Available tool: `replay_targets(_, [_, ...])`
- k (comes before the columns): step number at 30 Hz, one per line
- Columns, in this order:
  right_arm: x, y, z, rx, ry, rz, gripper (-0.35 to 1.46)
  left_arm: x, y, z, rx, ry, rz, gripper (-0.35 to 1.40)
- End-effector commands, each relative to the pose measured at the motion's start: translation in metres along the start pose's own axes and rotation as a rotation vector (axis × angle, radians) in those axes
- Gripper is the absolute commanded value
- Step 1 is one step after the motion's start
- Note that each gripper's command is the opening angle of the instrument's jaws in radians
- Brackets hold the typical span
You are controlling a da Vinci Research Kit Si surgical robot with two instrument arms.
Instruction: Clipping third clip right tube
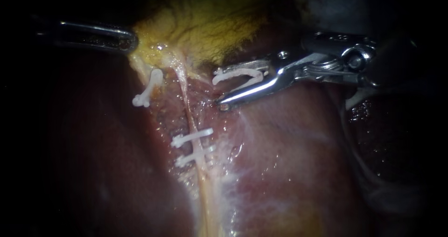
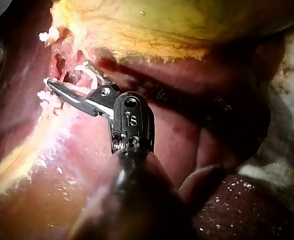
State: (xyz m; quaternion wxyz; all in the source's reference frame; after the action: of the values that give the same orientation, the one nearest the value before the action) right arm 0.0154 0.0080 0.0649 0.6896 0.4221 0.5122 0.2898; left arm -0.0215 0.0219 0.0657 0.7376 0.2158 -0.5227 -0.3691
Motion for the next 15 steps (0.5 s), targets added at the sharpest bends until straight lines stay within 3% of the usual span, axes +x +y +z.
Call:
replay_targets(1, [-0.0003,0.0002,0.0004,0.002,-0.001,0.006,0.54,0.0000,0.0000,0.0000,0.000,0.000,0.000,-0.35])
replay_targets(10, [-0.0039,0.0020,0.0038,0.011,-0.015,0.057,0.54,0.0000,0.0000,0.0000,0.000,0.000,0.000,-0.35])
replay_targets(15, [-0.0049,0.0032,0.0046,0.002,-0.021,0.060,0.54,0.0000,0.0000,0.0000,-0.001,0.000,0.000,-0.35])
